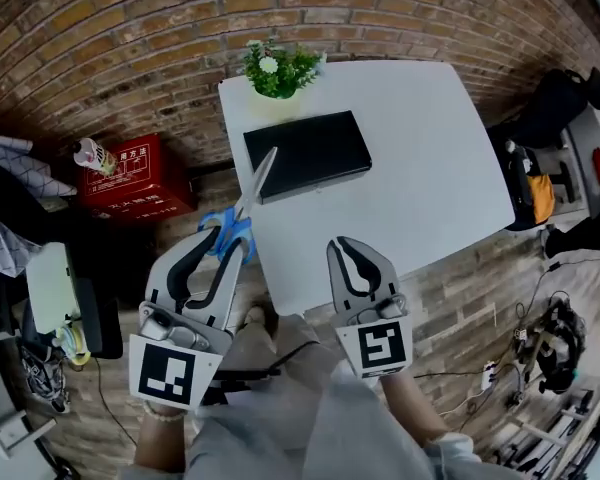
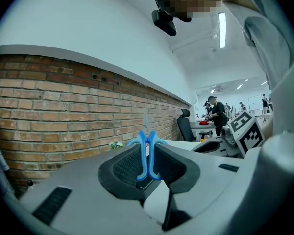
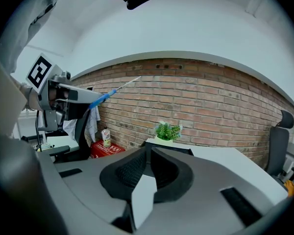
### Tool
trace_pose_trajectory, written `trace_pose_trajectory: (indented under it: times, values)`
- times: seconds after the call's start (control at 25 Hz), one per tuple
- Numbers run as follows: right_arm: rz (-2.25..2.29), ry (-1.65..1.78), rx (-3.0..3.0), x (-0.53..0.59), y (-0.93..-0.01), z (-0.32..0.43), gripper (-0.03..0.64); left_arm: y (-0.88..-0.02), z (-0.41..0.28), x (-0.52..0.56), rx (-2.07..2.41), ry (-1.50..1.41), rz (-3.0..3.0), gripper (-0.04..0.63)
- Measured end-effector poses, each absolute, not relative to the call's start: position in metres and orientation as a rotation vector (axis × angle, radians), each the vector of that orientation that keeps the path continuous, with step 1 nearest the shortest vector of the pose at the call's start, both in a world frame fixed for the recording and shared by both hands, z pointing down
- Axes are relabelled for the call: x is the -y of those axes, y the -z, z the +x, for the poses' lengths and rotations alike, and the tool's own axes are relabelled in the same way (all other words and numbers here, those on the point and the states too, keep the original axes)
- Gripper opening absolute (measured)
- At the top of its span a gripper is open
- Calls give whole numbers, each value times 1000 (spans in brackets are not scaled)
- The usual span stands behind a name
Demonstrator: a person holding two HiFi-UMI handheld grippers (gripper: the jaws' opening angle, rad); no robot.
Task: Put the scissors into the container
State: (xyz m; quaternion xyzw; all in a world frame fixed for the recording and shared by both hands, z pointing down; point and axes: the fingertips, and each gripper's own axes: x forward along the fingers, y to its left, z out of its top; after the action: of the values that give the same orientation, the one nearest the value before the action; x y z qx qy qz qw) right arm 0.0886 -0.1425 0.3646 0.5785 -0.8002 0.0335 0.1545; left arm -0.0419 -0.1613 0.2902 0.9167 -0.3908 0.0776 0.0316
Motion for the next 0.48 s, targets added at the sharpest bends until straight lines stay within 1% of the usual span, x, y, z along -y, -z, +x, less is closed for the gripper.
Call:
trace_pose_trajectory:
  times: [0.48]
  values:
    - [1584,-230,2282,195,-424,105,57,-317,-42,180,1344,-309,2722,99]
